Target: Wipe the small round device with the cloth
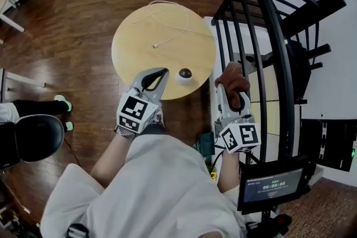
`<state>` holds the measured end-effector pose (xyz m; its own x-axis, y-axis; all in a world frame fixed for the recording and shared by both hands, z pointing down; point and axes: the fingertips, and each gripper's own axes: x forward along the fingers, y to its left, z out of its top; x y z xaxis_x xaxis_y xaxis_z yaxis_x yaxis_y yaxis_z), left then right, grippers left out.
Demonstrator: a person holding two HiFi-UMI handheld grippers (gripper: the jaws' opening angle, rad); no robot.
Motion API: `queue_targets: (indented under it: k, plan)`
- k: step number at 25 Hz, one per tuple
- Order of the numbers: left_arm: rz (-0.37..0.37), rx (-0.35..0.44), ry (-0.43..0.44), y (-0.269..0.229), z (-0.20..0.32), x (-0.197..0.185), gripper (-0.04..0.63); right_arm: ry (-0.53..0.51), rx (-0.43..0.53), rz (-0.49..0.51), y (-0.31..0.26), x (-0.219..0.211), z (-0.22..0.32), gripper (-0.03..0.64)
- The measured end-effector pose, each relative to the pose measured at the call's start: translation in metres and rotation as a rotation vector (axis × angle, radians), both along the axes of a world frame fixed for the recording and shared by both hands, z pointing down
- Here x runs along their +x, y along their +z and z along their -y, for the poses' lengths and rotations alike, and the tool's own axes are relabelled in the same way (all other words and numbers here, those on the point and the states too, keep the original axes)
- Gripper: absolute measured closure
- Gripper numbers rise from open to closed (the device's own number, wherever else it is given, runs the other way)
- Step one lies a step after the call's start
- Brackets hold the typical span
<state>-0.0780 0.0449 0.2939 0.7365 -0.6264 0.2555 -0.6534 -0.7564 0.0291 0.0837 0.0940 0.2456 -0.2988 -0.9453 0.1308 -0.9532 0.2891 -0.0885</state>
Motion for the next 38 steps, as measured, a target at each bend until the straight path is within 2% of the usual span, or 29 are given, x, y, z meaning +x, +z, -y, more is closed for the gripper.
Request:
queue_targets:
  k: [8, 12, 14, 15, 19, 22, 25, 29, 34, 36, 38]
  plan:
    - [-0.045, 0.015, -0.015, -0.006, 0.046, 0.001, 0.588, 0.026, -0.026, -0.01, 0.001, 0.007, 0.032, 0.517]
    - [-0.032, -0.019, 0.074, 0.008, 0.038, 0.02, 0.586, -0.025, -0.041, -0.008, 0.004, 0.009, 0.035, 0.517]
    - [-0.008, -0.071, 0.126, 0.022, 0.034, 0.033, 0.511, -0.094, -0.064, -0.003, 0.006, 0.007, 0.038, 0.517]
    - [0.024, -0.098, 0.153, 0.03, 0.031, 0.039, 0.477, -0.14, -0.08, 0.01, 0.007, 0.005, 0.04, 0.517]
    - [0.233, -0.164, 0.247, 0.077, 0.013, 0.057, 0.346, -0.314, -0.174, 0.097, 0.018, -0.003, 0.049, 0.517]
    - [0.322, -0.217, 0.284, 0.115, -0.002, 0.066, 0.301, -0.397, -0.275, 0.155, 0.041, -0.007, 0.053, 0.517]
    - [0.398, -0.254, 0.311, 0.145, -0.009, 0.075, 0.291, -0.512, -0.395, 0.176, 0.072, -0.011, 0.052, 0.517]
    - [0.522, -0.295, 0.315, 0.182, -0.019, 0.075, 0.266, -0.739, -0.562, 0.115, 0.115, -0.03, 0.034, 0.517]
    - [0.589, -0.355, 0.264, 0.213, -0.017, 0.076, 0.217, -0.878, -0.683, 0.047, 0.157, -0.045, 0.03, 0.517]
    - [0.626, -0.349, 0.28, 0.221, -0.018, 0.076, 0.209, -0.988, -0.72, -0.033, 0.173, -0.05, 0.023, 0.517]
    - [0.661, -0.336, 0.311, 0.226, -0.024, 0.076, 0.209, -1.08, -0.748, -0.163, 0.187, -0.051, 0.018, 0.517]
